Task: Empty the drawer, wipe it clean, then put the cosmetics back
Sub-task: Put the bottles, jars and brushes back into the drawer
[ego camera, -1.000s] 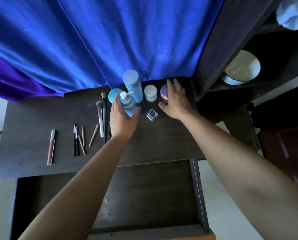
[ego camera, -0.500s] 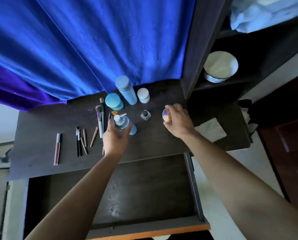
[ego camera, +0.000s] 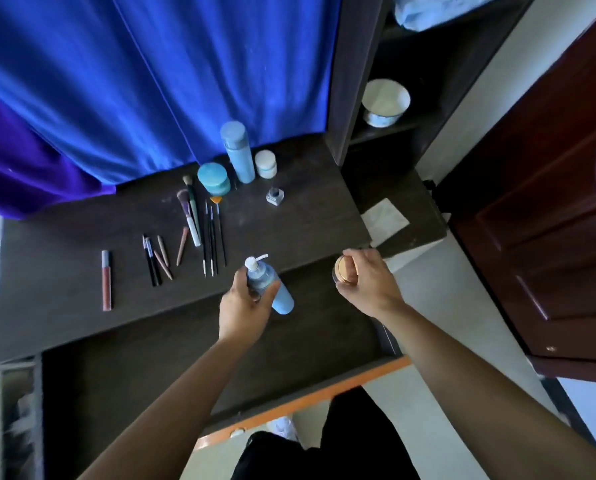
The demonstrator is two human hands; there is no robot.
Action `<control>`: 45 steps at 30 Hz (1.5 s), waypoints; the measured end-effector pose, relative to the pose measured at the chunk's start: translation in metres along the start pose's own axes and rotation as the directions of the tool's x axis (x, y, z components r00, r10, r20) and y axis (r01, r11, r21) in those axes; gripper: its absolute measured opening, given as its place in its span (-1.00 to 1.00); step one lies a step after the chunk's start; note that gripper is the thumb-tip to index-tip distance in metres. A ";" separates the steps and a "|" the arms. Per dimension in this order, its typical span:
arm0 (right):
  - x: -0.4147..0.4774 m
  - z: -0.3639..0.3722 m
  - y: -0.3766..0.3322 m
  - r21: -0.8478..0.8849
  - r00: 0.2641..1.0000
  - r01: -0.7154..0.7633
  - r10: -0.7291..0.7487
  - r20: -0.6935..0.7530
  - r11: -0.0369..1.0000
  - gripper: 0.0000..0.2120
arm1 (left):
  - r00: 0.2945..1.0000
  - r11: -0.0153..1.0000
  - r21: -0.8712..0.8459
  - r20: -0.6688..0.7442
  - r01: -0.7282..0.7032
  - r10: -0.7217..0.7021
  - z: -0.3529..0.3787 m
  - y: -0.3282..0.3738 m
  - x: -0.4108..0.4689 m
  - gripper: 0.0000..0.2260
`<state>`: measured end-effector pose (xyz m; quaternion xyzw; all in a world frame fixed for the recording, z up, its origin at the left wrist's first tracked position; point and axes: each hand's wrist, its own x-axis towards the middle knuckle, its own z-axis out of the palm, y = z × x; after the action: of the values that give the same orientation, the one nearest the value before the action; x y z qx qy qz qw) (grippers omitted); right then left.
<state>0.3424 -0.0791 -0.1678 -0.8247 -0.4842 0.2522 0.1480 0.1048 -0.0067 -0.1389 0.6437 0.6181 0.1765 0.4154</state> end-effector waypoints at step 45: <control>-0.053 0.090 0.130 0.211 0.964 -0.248 0.262 -0.039 0.945 -0.65 | 0.851 0.901 -0.156 0.425 0.404 -0.307 0.192 -0.088 -0.010 -0.50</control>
<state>0.3646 -0.1888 -0.2910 -0.8687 -0.3398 0.2899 0.2140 0.1886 -0.0863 -0.3162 0.4843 0.6058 0.0375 0.6302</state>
